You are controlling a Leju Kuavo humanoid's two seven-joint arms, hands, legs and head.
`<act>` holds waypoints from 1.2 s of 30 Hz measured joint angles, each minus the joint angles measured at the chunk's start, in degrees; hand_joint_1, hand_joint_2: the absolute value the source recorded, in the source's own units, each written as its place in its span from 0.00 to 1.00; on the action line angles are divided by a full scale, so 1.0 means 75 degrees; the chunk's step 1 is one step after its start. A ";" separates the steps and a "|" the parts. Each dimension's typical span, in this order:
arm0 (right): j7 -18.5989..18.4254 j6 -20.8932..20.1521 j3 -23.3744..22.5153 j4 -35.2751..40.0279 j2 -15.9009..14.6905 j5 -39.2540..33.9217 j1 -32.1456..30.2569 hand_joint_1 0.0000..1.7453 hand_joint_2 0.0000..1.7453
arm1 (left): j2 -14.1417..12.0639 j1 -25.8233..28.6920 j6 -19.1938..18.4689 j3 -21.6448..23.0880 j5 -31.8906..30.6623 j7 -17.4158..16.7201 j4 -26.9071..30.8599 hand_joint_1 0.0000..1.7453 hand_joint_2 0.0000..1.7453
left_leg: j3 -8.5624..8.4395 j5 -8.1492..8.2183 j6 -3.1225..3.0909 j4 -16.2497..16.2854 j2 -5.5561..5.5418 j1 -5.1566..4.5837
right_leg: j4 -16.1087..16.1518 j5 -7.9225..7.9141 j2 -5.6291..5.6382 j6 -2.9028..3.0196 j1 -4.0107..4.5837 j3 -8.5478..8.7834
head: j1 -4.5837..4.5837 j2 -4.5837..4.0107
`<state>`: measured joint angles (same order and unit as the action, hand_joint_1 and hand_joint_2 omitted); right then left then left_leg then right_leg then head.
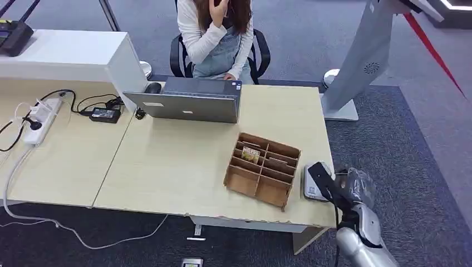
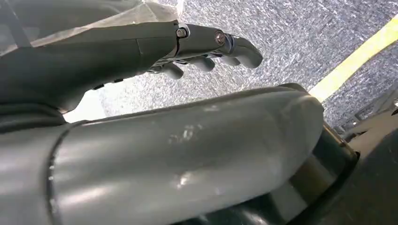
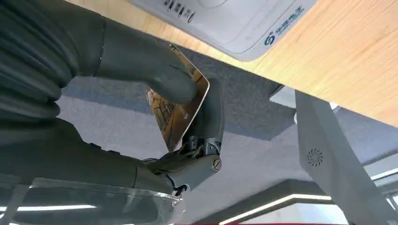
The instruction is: Pass the card to the sensor for recognition and then transmit it.
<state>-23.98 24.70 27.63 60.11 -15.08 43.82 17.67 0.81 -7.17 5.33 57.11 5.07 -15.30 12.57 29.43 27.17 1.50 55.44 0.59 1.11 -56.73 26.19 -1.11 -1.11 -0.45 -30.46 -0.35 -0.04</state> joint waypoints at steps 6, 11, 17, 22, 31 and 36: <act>-0.1041 0.0079 0.0111 0.0266 0.0519 0.0248 0.0594 1.00 1.00 | -0.0032 -0.0031 -0.0058 0.0000 -0.0006 0.0076 0.0000 0.00 0.00 | -0.0007 -0.0003 0.0002 -0.0001 0.0015 0.0001 | -0.0004 -0.0003 0.0010 0.0004 0.0001 -0.0003 | 0.0000 0.0000; -0.0760 -0.0198 0.0222 0.1115 0.0641 0.0399 0.1289 1.00 1.00 | -0.0035 0.0000 -0.0006 0.0000 -0.0067 0.0079 0.0000 0.00 0.00 | 0.0003 -0.0011 0.0004 0.0000 0.0001 0.0000 | -0.0012 -0.0004 -0.0005 0.0004 0.0000 -0.0003 | 0.0000 0.0000; -0.0225 -0.0886 0.0432 0.2146 0.0775 0.0747 0.2497 1.00 1.00 | -0.0015 -0.0007 0.0020 0.0000 -0.0187 0.0082 0.0000 0.00 0.00 | 0.0001 -0.0011 0.0004 0.0001 0.0008 -0.0001 | -0.0012 -0.0006 0.0000 0.0007 -0.0001 -0.0004 | 0.0000 0.0000; -0.0222 -0.1378 0.0932 0.2573 0.1191 0.1169 0.3380 1.00 1.00 | 0.0003 -0.0021 -0.0038 0.0003 -0.0341 0.0181 0.0000 0.00 0.00 | 0.0001 -0.0011 0.0005 -0.0001 0.0007 0.0002 | -0.0014 -0.0006 0.0001 0.0007 0.0003 -0.0005 | -0.0003 0.0000; 0.0079 -0.1428 0.1699 0.2203 0.2186 0.1128 0.4644 1.00 1.00 | 0.0061 -0.0038 -0.0117 0.0023 -0.0609 0.0376 0.0000 0.00 0.00 | 0.0005 -0.0011 0.0005 -0.0002 0.0006 0.0004 | -0.0017 -0.0005 0.0001 0.0008 0.0006 -0.0008 | -0.0003 0.0000; 0.0305 -0.1215 0.2037 0.1350 0.2825 0.0893 0.5130 1.00 1.00 | 0.0102 -0.0062 -0.0169 0.0076 -0.0787 0.0466 0.0000 0.00 0.00 | 0.0006 -0.0011 0.0005 -0.0002 0.0003 0.0005 | -0.0017 -0.0005 0.0001 0.0007 0.0006 -0.0009 | -0.0003 0.0000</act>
<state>-21.68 15.58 42.90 70.23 6.11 50.51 56.14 1.57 -7.63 4.07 57.68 -0.83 -11.80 12.57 29.47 27.09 1.53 55.43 0.62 1.15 -56.85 26.16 -1.11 -1.06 -0.40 -30.53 -0.37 -0.04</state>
